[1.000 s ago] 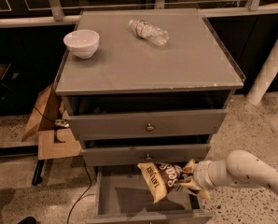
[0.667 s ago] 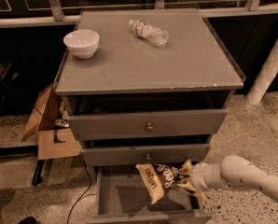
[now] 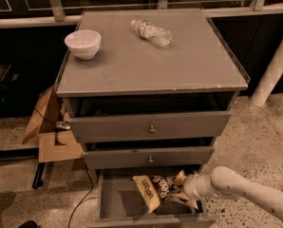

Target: Place brown chip bag into bottom drawer

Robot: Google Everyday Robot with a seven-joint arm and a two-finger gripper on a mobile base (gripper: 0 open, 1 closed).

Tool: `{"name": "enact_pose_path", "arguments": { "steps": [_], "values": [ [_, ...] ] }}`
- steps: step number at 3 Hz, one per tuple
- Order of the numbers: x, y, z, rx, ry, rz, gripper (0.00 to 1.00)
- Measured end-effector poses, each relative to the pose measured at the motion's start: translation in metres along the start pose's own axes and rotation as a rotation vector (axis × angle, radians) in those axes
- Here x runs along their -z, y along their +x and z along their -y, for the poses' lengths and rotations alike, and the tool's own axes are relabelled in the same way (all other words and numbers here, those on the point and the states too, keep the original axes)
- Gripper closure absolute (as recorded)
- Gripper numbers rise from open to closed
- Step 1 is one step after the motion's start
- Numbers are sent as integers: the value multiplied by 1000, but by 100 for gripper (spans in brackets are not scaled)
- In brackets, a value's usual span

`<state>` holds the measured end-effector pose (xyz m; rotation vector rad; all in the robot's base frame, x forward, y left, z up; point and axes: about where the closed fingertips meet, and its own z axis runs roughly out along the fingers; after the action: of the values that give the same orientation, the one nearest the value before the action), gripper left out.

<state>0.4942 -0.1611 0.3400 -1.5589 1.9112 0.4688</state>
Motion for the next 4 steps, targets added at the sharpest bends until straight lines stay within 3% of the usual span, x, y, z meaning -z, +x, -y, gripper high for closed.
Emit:
{"name": "enact_pose_path", "arguments": {
  "steps": [2, 4],
  "values": [
    [-11, 17, 1, 13, 33, -24, 100],
    [-65, 43, 21, 70, 103, -27, 100]
  ]
}}
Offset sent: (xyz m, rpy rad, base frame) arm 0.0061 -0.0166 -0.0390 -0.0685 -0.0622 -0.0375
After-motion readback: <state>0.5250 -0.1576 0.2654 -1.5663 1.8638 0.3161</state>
